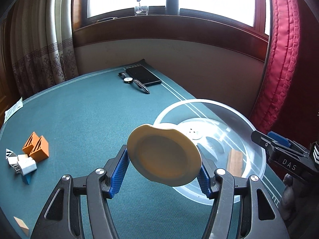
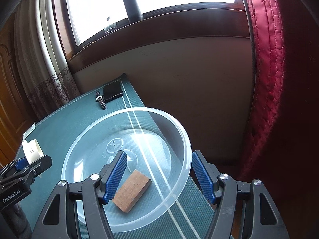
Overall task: Organize rigid objects
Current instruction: 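Lower the white plate into the basin and open the left tool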
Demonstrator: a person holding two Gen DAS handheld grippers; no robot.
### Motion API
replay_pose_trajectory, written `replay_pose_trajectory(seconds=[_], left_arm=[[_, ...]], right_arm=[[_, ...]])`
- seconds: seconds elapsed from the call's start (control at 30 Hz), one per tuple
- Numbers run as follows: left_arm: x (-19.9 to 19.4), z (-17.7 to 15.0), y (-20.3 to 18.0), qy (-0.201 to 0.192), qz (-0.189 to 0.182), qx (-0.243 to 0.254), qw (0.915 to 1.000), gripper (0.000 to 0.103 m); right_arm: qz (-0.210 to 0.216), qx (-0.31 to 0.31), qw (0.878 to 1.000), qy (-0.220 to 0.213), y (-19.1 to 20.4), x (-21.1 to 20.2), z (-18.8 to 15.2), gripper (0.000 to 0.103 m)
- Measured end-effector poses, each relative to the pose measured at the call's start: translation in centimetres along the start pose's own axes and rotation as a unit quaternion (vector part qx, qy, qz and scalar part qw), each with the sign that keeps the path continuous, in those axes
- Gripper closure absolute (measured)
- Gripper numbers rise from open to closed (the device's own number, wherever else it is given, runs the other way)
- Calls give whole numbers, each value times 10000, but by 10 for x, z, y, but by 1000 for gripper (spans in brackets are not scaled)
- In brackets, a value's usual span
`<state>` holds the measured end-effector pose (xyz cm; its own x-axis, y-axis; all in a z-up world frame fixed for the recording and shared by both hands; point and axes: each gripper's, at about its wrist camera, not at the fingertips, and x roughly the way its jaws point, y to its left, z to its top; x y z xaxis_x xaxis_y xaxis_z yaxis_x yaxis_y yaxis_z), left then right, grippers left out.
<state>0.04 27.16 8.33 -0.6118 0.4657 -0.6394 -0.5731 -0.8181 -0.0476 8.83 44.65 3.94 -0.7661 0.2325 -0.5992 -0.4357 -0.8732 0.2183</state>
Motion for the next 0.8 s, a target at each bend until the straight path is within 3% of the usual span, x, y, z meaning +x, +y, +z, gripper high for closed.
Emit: replay_pose_trajectory(seconds=[0.17,0.23,0.8], left_arm=[[10,4,-13,17,-250,68,9997,38],[15,3,-17,64,-313,66,9995,22],[-3,-8,15,-75,72,-220,9997,21]], right_arm=[[-58,94,9999,-23,-6,1,0,32],[-93,98,9999,-36,-7,1,0,32],[-69,-134,9999,-75,4,0,-5,32]])
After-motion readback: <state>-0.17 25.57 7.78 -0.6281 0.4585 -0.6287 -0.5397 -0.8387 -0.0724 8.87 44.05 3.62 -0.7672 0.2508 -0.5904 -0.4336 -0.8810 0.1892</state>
